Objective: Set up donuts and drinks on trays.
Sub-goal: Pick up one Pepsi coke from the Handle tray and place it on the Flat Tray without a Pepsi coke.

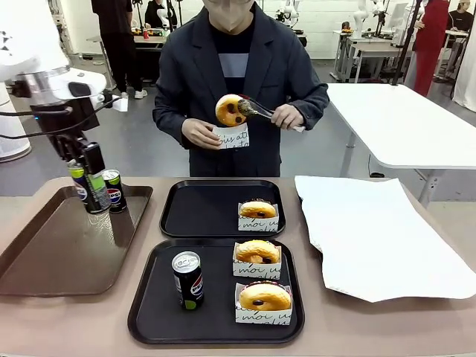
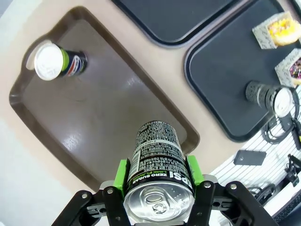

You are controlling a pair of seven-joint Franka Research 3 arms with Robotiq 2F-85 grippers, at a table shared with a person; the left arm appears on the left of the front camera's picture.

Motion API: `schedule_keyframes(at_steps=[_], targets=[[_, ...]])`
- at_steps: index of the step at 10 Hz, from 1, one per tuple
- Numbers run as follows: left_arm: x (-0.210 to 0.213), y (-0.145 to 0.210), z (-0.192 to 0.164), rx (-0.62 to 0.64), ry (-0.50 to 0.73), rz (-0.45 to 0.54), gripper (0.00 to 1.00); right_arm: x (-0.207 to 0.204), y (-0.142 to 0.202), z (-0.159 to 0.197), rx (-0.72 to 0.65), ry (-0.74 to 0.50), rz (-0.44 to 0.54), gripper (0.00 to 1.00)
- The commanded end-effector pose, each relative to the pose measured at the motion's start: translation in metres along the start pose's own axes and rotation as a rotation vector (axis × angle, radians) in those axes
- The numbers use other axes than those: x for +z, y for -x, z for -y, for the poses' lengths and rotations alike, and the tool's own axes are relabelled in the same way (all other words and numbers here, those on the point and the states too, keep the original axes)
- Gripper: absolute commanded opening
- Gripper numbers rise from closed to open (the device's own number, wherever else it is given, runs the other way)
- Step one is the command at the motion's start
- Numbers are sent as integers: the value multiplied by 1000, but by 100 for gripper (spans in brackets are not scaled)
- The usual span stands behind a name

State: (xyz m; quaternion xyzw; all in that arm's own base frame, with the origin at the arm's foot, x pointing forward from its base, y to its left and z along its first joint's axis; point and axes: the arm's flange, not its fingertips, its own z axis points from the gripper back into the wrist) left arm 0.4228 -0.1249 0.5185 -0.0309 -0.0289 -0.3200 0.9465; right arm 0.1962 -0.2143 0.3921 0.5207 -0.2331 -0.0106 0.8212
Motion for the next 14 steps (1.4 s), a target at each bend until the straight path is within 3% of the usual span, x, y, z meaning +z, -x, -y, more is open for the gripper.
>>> schedule_keyframes(at_steps=[1,8,10,14], targets=[[0,-24,7,38,-19,19,58,0,-2,0,17,-20,17,100],[-46,-105,29,118,57,79,58,0,-2,0,17,-20,17,100],[-66,-115,27,135,67,48,58,0,-2,0,17,-20,17,100],[-18,-39,17,15,31,8,58,0,-2,0,17,-20,17,100]])
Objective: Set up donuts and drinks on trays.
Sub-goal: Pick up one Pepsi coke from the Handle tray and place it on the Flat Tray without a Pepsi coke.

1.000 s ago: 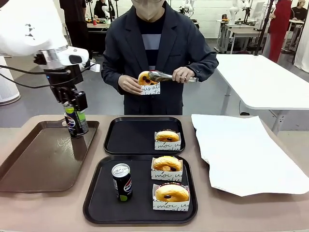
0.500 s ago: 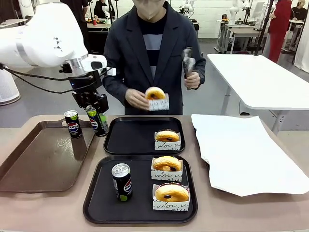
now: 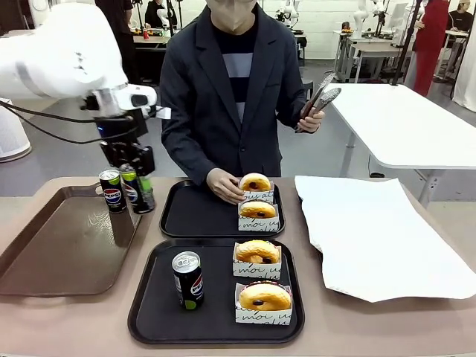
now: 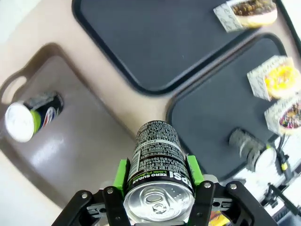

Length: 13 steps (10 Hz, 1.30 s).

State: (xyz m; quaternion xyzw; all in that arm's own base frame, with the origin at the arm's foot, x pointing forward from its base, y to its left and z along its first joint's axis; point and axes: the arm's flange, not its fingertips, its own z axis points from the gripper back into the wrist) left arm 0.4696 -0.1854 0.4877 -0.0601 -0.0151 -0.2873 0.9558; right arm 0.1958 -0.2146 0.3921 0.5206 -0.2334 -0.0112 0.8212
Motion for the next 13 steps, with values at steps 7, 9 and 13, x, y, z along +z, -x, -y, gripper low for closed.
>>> schedule_keyframes(at_steps=[7,9,13], targets=[[-18,-18,13,-8,-86,2,58,0,-3,0,17,-20,16,100],[-34,-70,24,-12,-92,-35,58,0,-3,0,17,-20,16,100],[-80,-118,41,40,-113,-40,58,0,-3,0,17,-20,16,100]])
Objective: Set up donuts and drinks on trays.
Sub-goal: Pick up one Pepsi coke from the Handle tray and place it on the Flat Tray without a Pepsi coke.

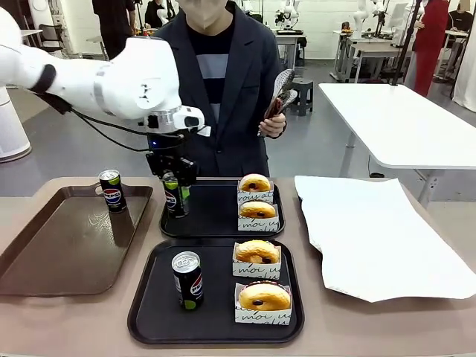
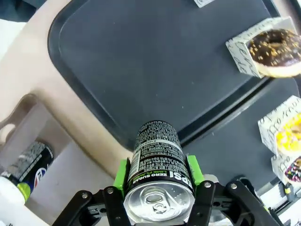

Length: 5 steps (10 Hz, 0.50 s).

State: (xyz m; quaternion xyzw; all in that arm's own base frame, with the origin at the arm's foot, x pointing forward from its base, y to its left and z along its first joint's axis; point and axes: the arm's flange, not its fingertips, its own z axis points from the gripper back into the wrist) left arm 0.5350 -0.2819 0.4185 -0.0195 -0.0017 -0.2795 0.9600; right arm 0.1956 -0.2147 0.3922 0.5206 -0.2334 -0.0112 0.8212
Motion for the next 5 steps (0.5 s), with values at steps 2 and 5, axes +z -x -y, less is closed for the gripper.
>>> schedule_keyframes(at_steps=[2,5], targets=[[-22,-29,8,45,-42,41,58,0,-3,0,17,-21,16,100],[-40,-25,10,46,-53,99,58,0,-3,0,17,-21,16,100]])
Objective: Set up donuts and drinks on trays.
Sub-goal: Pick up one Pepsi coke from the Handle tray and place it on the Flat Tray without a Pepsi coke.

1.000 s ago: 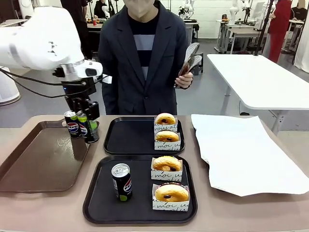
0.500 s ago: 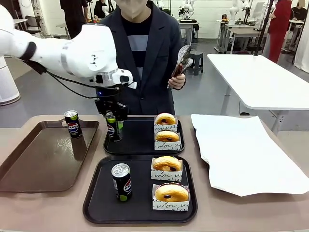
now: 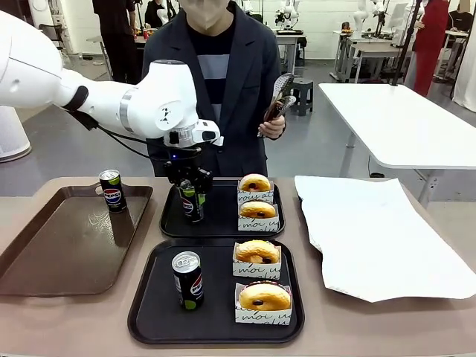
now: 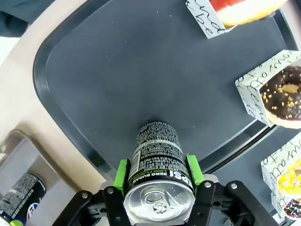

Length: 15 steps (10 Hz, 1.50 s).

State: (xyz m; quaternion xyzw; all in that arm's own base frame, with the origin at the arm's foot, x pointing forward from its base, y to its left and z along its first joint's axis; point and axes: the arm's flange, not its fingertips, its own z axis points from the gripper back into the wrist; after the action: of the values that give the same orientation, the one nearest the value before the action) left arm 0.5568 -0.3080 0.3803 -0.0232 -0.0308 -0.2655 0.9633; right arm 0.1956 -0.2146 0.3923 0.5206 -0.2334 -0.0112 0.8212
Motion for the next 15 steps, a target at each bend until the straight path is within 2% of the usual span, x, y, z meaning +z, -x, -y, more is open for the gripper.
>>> schedule_keyframes(at_steps=[1,2,4,5,7,12,14,15], targets=[[0,9,1,-3,-50,53,58,0,-3,0,17,-20,16,100],[4,12,3,-17,-49,63,100,0,-3,0,17,-20,16,100],[22,19,5,-29,-63,74,100,0,-3,0,17,-20,16,100],[33,32,3,-19,-86,96,82,0,-3,0,17,-20,16,100],[44,52,1,-15,-119,120,100,0,-3,0,17,-20,16,100],[57,69,9,-44,-73,112,100,0,-3,0,17,-20,16,100],[59,73,8,-9,-73,95,100,0,-3,0,17,-20,16,100],[57,62,10,-34,-87,88,100,0,-3,0,17,-20,16,100]])
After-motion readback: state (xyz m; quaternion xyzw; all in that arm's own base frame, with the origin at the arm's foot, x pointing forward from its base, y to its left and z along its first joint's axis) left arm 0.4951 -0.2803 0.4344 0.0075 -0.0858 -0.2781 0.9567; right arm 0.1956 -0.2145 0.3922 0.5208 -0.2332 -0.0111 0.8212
